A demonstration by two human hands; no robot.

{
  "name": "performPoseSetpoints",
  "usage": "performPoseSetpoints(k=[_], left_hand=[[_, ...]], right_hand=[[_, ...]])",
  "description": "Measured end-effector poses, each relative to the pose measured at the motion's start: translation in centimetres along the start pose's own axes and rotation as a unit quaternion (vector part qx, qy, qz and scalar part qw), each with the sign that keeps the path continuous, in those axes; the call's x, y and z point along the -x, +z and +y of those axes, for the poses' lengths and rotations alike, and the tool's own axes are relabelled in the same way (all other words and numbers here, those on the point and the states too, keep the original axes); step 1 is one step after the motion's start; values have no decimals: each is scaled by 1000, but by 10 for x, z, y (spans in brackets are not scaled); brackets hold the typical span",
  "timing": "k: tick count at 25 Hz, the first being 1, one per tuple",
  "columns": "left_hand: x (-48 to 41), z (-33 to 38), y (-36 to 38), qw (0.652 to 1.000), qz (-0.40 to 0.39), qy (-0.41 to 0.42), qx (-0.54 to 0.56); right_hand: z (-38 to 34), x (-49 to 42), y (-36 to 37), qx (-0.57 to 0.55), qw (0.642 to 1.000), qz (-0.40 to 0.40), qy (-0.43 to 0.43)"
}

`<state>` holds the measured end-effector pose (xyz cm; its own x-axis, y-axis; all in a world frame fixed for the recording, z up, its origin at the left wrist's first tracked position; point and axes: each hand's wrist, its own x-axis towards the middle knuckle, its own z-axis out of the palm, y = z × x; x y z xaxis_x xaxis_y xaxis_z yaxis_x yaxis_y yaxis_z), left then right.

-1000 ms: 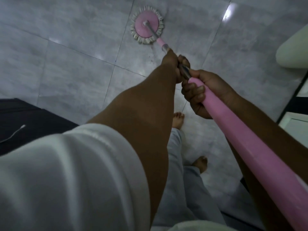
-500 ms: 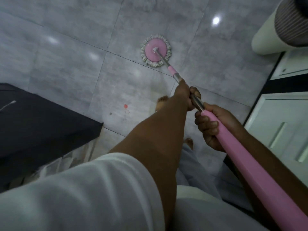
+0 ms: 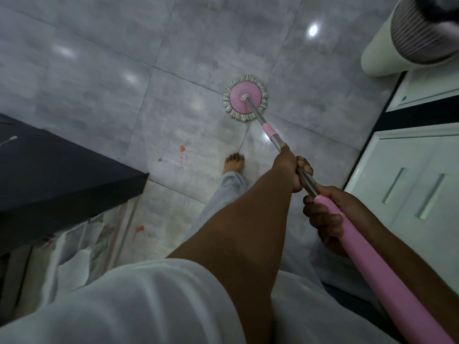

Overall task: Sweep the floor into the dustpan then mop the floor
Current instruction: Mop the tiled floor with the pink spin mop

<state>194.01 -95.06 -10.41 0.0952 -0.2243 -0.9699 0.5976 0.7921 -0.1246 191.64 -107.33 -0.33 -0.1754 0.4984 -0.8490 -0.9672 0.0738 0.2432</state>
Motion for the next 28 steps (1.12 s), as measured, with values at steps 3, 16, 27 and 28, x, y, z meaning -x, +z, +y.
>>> performPoseSetpoints(k=[3, 16, 27, 28], left_hand=[[-6, 42, -6, 1000, -7, 12, 27], [0, 272, -75, 989, -5, 115, 97], [-5, 249, -98, 985, -4, 132, 109], [-4, 231, -96, 987, -5, 124, 102]], right_hand=[[-24, -20, 28, 33, 999, 7, -5], [-111, -157, 213, 121, 992, -18, 14], [-84, -173, 196, 115, 992, -48, 1], [-75, -163, 179, 98, 994, -47, 8]])
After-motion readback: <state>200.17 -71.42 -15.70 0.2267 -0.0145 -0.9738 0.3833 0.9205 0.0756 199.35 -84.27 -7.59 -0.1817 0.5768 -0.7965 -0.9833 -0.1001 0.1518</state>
